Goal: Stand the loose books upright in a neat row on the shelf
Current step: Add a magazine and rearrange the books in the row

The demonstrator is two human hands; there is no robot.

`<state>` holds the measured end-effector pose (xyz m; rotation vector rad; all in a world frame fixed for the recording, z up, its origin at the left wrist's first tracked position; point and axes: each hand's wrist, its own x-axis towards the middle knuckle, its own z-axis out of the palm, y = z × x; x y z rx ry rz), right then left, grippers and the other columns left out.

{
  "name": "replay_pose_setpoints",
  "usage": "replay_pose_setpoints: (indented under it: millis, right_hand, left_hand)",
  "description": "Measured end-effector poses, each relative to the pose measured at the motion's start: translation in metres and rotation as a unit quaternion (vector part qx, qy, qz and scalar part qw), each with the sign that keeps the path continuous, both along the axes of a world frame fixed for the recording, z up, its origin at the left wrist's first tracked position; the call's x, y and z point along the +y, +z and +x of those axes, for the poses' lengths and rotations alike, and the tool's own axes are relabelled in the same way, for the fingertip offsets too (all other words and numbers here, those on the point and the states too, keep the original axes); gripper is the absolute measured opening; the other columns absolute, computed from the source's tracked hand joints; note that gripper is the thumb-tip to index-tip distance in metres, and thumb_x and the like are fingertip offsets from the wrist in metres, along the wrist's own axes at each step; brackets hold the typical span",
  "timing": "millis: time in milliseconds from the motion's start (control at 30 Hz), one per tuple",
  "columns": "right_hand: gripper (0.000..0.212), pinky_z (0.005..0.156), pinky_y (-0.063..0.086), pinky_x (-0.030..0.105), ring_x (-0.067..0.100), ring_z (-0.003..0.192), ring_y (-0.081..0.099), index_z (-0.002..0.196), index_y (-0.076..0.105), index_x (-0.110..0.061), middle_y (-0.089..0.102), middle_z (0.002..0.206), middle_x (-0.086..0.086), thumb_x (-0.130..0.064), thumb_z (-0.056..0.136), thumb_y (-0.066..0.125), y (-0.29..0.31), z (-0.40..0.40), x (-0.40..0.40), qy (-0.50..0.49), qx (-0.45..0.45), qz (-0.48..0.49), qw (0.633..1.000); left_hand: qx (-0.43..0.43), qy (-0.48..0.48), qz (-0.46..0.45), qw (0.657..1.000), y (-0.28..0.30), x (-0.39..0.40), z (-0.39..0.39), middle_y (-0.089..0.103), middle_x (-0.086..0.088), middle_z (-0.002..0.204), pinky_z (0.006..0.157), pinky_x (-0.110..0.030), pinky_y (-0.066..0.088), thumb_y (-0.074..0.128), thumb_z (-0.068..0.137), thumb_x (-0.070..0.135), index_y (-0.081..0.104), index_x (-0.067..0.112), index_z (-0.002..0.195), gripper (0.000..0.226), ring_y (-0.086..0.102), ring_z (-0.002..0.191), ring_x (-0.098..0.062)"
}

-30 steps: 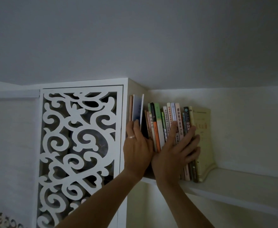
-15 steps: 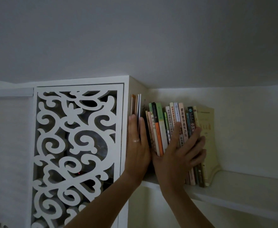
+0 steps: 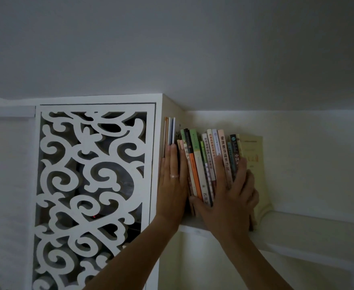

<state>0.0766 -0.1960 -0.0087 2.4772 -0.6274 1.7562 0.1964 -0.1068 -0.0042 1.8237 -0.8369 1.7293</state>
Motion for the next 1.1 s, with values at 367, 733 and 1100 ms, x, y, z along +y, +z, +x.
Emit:
replay_pose_setpoints:
  millis: [367, 733, 1100]
  right_hand:
    - [0.147, 0.09, 0.054, 0.053, 0.034, 0.124, 0.054, 0.156, -0.018, -0.036, 0.037, 0.146, 0.012, -0.074, 0.056, 0.083, -0.005, -0.026, -0.031, 0.157, 0.036, 0.194, 0.968]
    - [0.134, 0.078, 0.058, 0.046, 0.031, 0.107, 0.065, 0.158, -0.005, -0.027, 0.048, 0.136, 0.01, -0.076, 0.063, 0.077, -0.006, -0.027, -0.033, 0.121, 0.025, 0.154, 0.98]
    - [0.132, 0.069, 0.059, 0.042, 0.032, 0.103, 0.065, 0.158, -0.002, -0.024, 0.049, 0.129, 0.012, -0.079, 0.063, 0.073, -0.011, -0.024, -0.035, 0.112, 0.01, 0.133, 0.985]
  left_hand:
    - [0.069, -0.3, -0.114, 0.945, 0.007, 0.008, -0.025, 0.038, -0.01, 0.158, 0.121, -0.055, 0.036, 0.058, 0.104, 0.016, 0.023, 0.012, 0.159, 0.065, 0.033, 0.152, -0.026]
    - [0.066, -0.198, -0.117, 0.971, -0.006, 0.002, -0.013, 0.017, -0.019, 0.167, 0.119, -0.048, 0.041, 0.052, 0.107, 0.016, 0.033, 0.006, 0.153, 0.051, 0.02, 0.157, -0.027]
    - [0.1, -0.206, -0.104, 0.968, -0.006, 0.008, -0.041, 0.03, -0.016, 0.157, 0.109, -0.046, 0.051, 0.057, 0.104, 0.024, 0.049, 0.007, 0.139, 0.04, 0.041, 0.144, -0.03]
